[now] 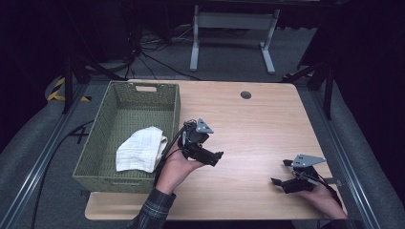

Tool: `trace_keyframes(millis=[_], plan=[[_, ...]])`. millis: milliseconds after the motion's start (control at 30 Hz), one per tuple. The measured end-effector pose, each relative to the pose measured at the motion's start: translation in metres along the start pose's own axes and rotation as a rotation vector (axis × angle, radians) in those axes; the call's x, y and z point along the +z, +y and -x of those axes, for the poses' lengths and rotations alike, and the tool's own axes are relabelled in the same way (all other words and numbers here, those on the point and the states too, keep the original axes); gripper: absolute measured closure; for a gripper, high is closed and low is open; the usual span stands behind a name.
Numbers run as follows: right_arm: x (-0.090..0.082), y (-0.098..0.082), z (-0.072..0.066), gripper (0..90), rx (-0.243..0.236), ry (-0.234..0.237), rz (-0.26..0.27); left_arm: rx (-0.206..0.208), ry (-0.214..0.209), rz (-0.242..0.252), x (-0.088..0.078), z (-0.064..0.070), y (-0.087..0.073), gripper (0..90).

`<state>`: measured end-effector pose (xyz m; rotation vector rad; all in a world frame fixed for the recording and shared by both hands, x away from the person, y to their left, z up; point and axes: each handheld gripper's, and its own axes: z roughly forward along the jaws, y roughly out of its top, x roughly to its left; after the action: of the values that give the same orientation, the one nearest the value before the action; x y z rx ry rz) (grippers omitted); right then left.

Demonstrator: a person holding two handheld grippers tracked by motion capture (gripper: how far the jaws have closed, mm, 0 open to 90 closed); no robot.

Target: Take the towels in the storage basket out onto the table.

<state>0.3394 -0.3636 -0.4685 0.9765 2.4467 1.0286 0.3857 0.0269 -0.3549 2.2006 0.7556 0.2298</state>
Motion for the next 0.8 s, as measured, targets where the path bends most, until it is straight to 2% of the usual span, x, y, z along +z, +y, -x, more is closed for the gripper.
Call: trace_keyframes(millis=[333, 800], plan=[[0.0, 0.0, 0.0, 8.0, -0.001, 0.001, -0.001, -0.014, 0.012, 0.015, -0.017, -0.016, -0.003, 4.3], [0.0, 0.0, 0.0, 7.9, -0.001, 0.0, 0.001, -0.034, 0.065, 0.011, -0.04, -0.036, -0.017, 6.2]])
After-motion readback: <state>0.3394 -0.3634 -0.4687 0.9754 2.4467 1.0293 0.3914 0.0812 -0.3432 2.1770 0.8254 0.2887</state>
